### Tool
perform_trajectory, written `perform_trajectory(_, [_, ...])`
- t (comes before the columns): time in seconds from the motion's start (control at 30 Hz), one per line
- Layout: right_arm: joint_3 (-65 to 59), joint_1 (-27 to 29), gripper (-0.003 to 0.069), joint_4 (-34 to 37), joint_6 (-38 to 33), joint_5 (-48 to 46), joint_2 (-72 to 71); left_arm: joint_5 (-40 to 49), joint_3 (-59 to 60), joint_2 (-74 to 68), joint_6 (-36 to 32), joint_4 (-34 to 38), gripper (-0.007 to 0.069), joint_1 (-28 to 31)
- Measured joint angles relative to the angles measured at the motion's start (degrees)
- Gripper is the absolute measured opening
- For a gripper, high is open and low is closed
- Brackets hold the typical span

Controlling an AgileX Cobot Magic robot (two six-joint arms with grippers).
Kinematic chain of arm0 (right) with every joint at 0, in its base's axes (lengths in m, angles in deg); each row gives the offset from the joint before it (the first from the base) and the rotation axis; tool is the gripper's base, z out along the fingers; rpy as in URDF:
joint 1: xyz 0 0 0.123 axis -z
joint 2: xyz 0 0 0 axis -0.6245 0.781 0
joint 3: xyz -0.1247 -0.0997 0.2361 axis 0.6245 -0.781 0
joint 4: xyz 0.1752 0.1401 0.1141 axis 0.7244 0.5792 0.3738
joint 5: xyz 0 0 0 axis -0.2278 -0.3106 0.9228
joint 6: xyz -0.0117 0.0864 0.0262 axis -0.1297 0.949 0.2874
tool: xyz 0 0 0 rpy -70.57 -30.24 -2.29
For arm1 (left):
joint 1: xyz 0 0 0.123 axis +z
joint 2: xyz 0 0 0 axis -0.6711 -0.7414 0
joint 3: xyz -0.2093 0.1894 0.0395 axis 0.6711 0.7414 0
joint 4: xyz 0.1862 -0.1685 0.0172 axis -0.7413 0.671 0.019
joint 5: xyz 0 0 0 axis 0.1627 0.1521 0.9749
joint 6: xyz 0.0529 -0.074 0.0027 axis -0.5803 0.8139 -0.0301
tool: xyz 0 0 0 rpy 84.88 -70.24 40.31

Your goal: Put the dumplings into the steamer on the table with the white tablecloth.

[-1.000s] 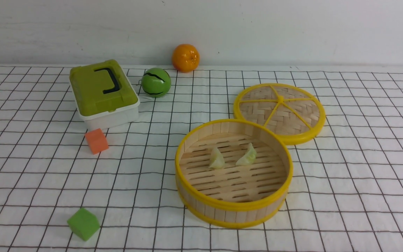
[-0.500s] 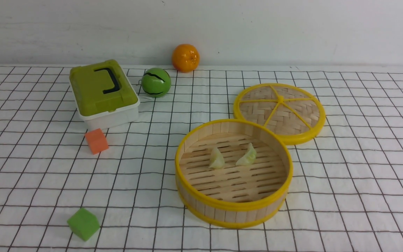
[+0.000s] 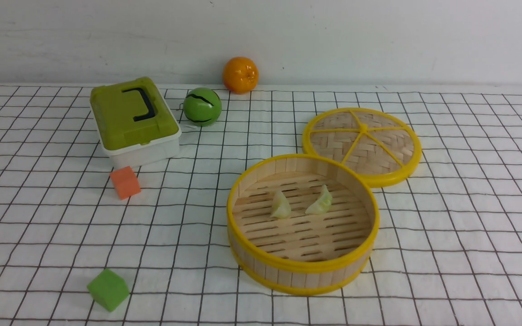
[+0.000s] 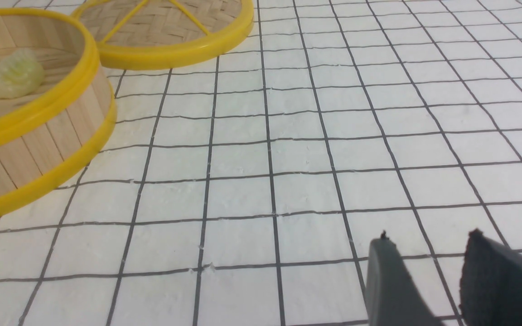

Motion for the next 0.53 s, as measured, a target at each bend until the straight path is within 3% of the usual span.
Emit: perform_trajectory(0.53, [0.0,0.0,0.024,0.0,0.0,0.0,0.0,0.0,0.0,0.0,0.0,0.0,-0.0007,0.0])
